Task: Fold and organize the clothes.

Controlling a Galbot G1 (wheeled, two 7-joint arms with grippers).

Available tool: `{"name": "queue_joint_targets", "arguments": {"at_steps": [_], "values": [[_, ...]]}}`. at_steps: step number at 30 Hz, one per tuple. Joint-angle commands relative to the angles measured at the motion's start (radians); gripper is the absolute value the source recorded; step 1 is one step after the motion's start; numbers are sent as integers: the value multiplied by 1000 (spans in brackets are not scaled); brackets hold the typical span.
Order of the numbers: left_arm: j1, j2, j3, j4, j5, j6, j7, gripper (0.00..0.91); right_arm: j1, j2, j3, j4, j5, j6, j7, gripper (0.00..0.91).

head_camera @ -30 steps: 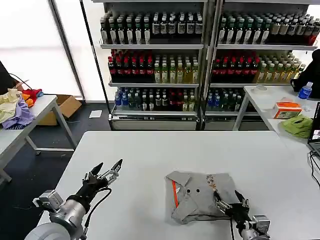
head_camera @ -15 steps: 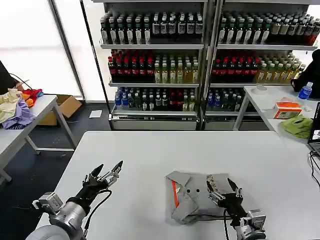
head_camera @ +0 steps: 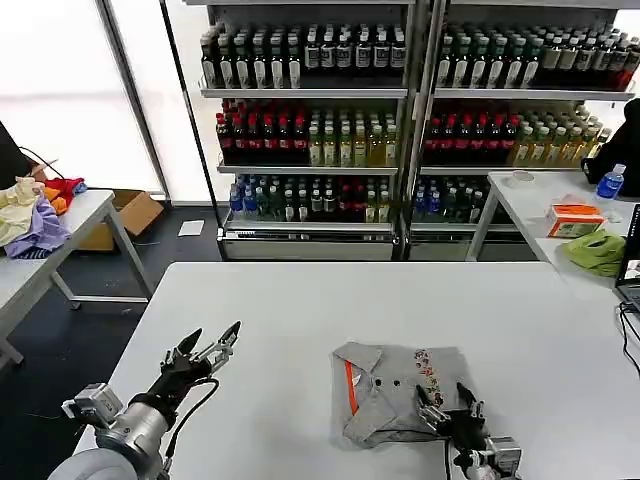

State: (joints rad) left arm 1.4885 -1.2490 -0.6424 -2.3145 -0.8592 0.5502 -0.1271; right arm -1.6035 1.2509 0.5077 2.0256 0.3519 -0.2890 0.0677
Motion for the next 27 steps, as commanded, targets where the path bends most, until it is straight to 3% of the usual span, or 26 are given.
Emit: {"name": "queue_joint_targets", "arguments": {"at_steps": [1, 7, 13, 20, 27], "values": [[8, -9, -1, -3, 3, 0, 0, 907, -13, 7, 29, 130, 14, 3, -23, 907], [16, 3, -19, -3, 5, -4, 6, 907, -29, -39, 165, 236, 49, 58, -86, 907], [27, 8, -19, -3, 72, -37, 40, 907, -69, -75, 395, 229, 106, 100, -145, 907], [51, -11, -11, -14, 155, -73, 78, 907, -118, -37, 522, 144, 152, 191, -247, 907], [64, -20, -16, 3, 179, -106, 105, 907, -72, -3, 590, 36, 211, 203, -312, 907]]}}
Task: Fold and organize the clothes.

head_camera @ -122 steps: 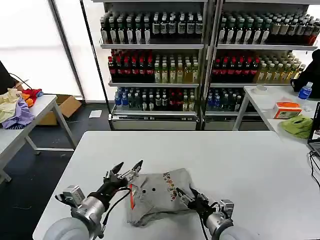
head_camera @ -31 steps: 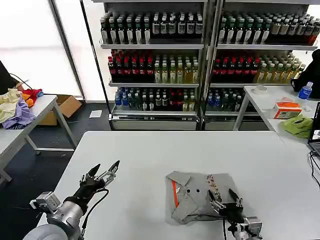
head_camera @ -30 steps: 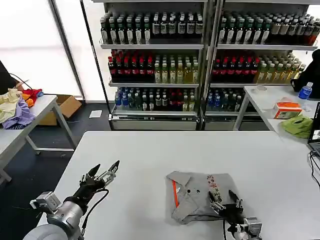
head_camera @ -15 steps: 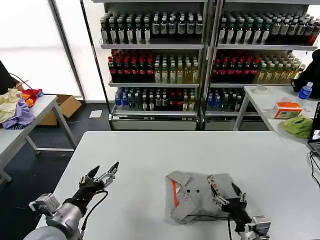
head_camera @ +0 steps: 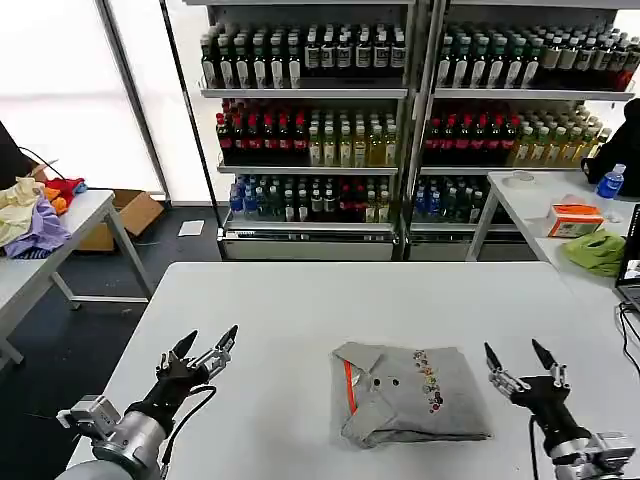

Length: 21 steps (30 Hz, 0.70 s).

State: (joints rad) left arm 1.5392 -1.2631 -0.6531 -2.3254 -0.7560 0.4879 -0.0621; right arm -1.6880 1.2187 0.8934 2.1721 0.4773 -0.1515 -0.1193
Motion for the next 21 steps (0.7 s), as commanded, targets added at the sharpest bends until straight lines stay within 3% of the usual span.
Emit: {"name": "queue_joint_targets", "arguments": {"at_steps": [1, 11, 21], "values": [[14, -5, -7, 15, 77, -45, 41, 907, 18, 34, 206, -119, 85, 66, -126, 907], [28, 4, -18, 17, 91, -56, 51, 907, 11, 40, 217, -142, 68, 102, -95, 907], [29, 21, -16, 16, 94, -59, 54, 907, 13, 41, 206, -145, 67, 83, -90, 907]]}}
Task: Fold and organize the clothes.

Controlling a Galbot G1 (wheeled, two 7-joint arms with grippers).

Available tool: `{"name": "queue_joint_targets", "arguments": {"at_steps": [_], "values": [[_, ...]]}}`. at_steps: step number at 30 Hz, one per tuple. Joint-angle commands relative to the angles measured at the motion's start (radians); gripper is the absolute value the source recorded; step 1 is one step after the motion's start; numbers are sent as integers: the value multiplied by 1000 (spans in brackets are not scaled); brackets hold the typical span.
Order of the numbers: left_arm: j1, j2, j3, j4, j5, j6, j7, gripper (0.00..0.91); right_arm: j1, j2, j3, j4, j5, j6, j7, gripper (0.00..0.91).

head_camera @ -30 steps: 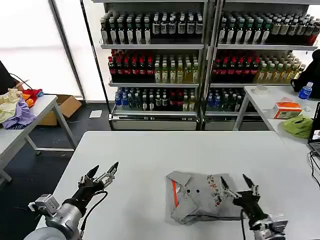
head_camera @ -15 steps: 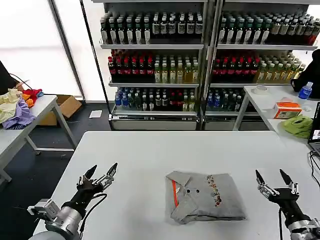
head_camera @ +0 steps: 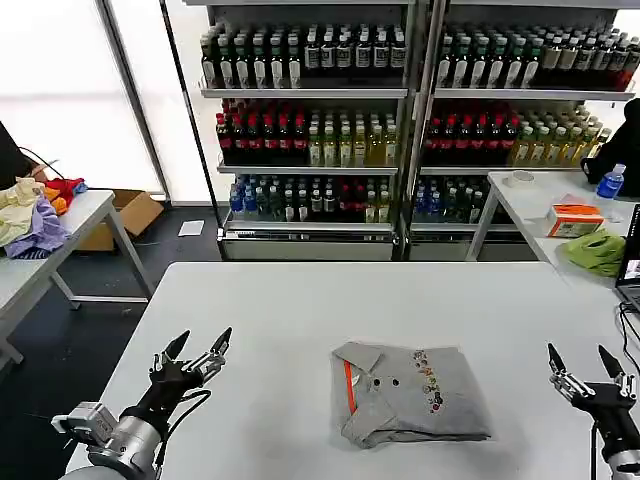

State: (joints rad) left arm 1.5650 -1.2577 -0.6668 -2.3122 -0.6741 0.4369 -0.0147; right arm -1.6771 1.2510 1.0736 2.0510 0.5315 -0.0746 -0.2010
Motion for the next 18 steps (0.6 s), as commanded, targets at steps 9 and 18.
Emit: {"name": "queue_joint_targets", "arguments": {"at_steps": [9, 18], "values": [[1, 21, -11, 2, 12, -9, 11, 907, 1, 15, 24, -17, 17, 6, -12, 907], [-3, 25, -5, 0, 14, -7, 13, 907, -6, 16, 22, -11, 20, 4, -13, 907]]}}
